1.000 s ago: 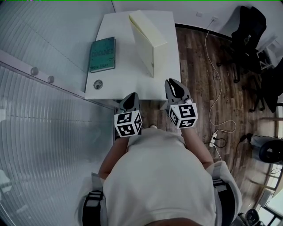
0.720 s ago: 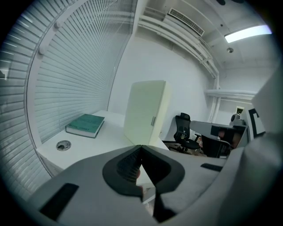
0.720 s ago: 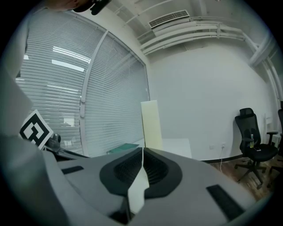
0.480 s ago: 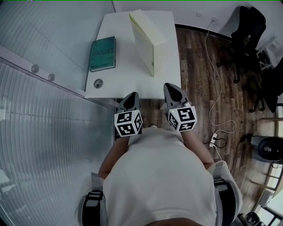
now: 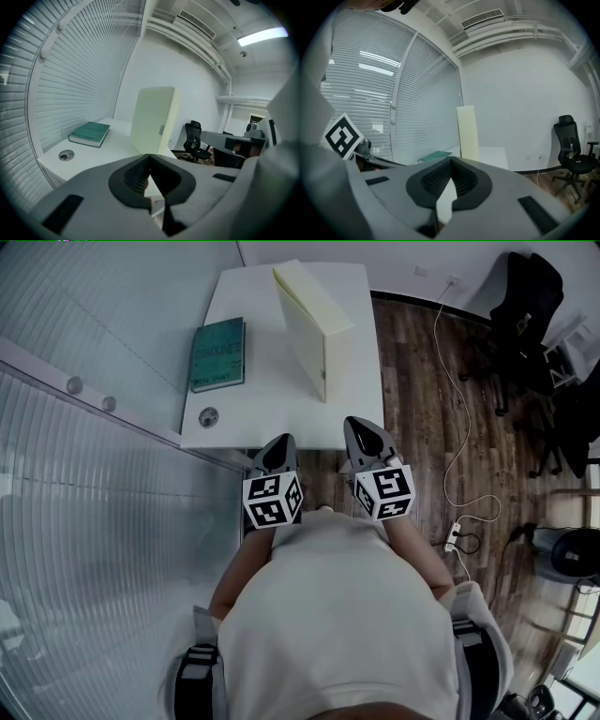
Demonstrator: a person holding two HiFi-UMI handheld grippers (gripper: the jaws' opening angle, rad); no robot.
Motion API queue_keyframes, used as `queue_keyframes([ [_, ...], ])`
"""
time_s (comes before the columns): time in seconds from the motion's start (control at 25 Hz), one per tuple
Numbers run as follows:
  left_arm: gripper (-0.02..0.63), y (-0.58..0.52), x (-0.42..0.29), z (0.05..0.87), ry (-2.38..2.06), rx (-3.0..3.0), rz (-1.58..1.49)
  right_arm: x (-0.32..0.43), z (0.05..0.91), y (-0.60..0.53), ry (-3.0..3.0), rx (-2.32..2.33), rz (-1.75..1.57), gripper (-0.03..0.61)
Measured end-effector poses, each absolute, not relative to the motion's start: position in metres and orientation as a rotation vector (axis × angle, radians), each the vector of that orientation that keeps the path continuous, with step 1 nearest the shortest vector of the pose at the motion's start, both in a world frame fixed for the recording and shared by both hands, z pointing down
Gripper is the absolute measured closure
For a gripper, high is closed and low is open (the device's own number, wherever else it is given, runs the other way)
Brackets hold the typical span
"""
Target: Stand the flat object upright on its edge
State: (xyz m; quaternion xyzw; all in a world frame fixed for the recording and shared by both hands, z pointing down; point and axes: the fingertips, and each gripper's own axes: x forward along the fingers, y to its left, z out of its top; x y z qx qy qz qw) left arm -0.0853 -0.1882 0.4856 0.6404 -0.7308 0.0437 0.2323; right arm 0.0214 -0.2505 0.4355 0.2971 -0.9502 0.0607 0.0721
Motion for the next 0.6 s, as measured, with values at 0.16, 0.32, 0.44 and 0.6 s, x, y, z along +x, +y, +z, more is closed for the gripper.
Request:
queue_keyframes([
  [0.16, 0.594, -0.1883, -0.0862, 0.4848, -2.01, 1.76, 0.117, 0.0189, 0.435, -0.249, -2.868, 0.885, 0.201, 0.56],
  [0.32, 0.594, -0.1873, -0.0868, 0.4855, -2.004, 1.749, 0.106, 0.0181, 0.4352, -0.2481, -2.873, 0.879, 0.208, 0.56],
  [0.44, 0.594, -0.1857, -0.0888, 0.4865, -2.005, 1.738, 0.1, 0.017, 0.435, -0.2467, -2.882, 0.874, 0.223, 0.56],
  [0.6, 0.594, -0.184, -0.0907, 0.4874, -2.006, 1.725, 0.093, 0.0164, 0.4335, -0.2471, -2.89, 0.874, 0.24, 0.56],
])
